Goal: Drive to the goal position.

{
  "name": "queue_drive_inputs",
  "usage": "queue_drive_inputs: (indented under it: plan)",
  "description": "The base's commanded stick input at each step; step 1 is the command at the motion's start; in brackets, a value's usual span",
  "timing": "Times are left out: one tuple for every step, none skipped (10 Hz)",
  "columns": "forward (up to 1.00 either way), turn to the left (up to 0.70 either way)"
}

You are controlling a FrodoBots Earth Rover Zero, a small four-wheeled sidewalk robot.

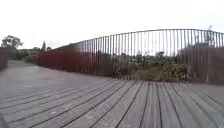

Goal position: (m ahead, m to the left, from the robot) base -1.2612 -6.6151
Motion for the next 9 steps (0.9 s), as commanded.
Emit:
queue_drive_inputs:
  plan:
    - [0.00, -1.00]
    - [0.00, -1.00]
    - [0.00, -1.00]
    - [0.00, -1.00]
    - [0.00, -1.00]
    - [0.00, -1.00]
    - [0.00, -1.00]
    - [0.00, -1.00]
    - [0.00, -1.00]
